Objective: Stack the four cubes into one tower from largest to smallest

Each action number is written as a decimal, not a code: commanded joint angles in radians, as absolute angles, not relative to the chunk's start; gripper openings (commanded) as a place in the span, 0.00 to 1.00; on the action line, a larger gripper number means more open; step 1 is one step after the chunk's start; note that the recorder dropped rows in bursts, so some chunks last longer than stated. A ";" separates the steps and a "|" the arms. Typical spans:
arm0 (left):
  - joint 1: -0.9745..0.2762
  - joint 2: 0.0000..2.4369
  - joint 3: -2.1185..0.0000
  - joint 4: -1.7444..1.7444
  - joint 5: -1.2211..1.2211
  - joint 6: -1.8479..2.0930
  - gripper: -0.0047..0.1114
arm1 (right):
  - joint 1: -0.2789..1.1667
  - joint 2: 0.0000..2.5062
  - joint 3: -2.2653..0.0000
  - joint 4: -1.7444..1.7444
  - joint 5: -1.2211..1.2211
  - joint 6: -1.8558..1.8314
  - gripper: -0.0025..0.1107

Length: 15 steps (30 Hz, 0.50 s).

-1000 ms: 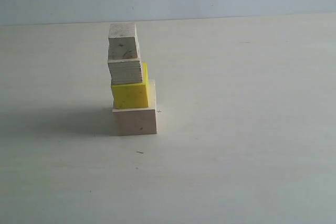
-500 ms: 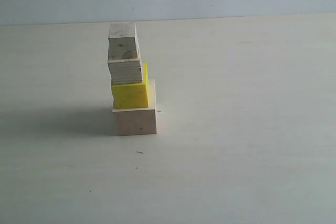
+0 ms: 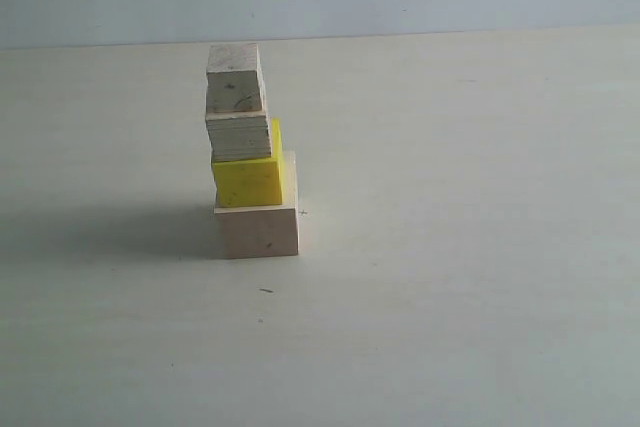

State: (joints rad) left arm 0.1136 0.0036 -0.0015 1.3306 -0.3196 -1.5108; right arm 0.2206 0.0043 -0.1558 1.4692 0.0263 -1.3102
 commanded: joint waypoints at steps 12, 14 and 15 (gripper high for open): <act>0.109 0.000 0.000 0.092 -0.103 -0.431 0.04 | 0.221 0.000 -0.152 1.465 0.033 -1.308 0.02; 0.108 0.000 0.000 0.057 -0.023 -0.366 0.04 | 0.221 0.000 -0.152 1.465 0.033 -1.308 0.02; 0.107 0.000 0.000 0.058 0.035 -0.361 0.04 | 0.221 0.000 -0.152 1.465 0.033 -1.308 0.02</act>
